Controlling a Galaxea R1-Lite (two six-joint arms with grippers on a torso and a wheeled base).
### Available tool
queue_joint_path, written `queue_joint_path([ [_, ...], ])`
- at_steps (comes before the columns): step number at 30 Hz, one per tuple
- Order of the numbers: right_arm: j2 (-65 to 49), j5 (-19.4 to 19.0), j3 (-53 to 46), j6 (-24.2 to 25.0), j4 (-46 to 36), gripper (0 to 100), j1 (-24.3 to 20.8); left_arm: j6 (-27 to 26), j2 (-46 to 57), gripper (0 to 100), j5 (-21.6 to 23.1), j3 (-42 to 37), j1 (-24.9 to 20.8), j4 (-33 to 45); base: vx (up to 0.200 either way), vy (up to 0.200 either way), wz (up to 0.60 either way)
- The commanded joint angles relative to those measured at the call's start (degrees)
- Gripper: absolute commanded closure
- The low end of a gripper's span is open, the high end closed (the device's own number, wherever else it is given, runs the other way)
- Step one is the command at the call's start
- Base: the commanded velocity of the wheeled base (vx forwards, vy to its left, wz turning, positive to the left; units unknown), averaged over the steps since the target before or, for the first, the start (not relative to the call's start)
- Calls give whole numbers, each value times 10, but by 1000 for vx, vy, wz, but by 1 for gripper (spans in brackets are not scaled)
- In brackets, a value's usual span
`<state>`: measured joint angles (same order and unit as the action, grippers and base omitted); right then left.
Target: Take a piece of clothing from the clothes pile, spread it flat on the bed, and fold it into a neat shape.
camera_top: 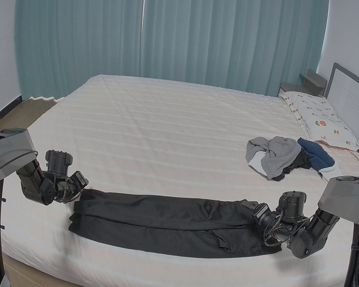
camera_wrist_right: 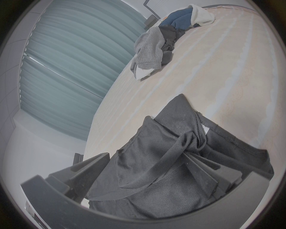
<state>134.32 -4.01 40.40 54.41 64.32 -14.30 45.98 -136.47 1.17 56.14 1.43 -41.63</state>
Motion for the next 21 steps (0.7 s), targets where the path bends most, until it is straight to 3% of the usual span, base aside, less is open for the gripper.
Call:
queue_joint_path([
  [1,-5,0,-2,0,0,0,0,1,10,0,1,-8,2,-2,0,0,0],
  [5,-9,-2,-3,1,0,0,1,8,48,0,7,-54,2,-6,0,0,0],
  [10,-9,-2,-3,1,0,0,2,5,101,0,76,-102,9,-8,0,0,0],
  [19,-9,-2,-3,1,0,0,3,-2,110,0,96,-122,11,-3,-200,0,0],
  [21,-8,-2,-3,1,0,0,3,-34,109,0,96,-136,11,-1,0,0,0],
])
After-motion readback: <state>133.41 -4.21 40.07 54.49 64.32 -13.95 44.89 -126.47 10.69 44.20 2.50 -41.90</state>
